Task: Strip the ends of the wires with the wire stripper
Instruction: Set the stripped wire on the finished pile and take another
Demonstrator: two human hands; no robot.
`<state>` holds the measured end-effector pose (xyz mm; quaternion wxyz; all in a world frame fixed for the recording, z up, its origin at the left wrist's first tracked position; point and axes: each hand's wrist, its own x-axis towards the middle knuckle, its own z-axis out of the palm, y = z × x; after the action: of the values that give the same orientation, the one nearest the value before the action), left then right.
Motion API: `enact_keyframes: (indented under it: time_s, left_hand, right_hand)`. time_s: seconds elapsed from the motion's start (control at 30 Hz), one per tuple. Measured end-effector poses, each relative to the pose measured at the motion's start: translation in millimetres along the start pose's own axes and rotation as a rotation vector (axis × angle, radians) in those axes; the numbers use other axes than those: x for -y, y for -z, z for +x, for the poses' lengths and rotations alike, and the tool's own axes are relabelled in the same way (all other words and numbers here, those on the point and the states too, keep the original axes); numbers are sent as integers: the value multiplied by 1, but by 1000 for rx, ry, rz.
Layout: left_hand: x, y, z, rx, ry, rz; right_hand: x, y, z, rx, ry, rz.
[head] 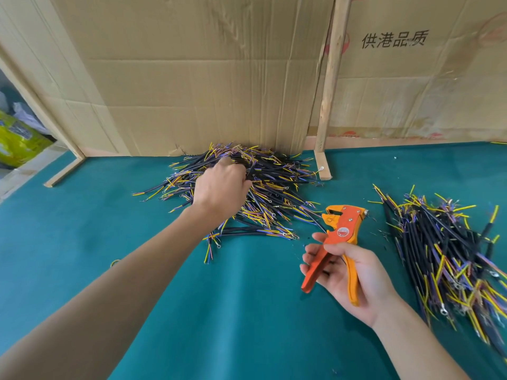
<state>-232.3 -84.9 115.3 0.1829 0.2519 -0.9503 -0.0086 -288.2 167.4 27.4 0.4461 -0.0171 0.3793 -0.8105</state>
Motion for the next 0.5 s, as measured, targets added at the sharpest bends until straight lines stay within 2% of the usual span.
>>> enact_keyframes:
  time_s: [0.1, 0.37, 0.5]
  left_hand:
    - [5, -6, 1, 47, 28, -301]
    - [14, -8, -3, 119, 138, -862]
    - [14, -7, -1, 170, 153, -938]
  right_hand:
    - [0, 0, 1, 0, 4, -3]
    - [0, 1, 1, 5, 8, -5]
    - [-1, 0, 1, 6, 7, -6]
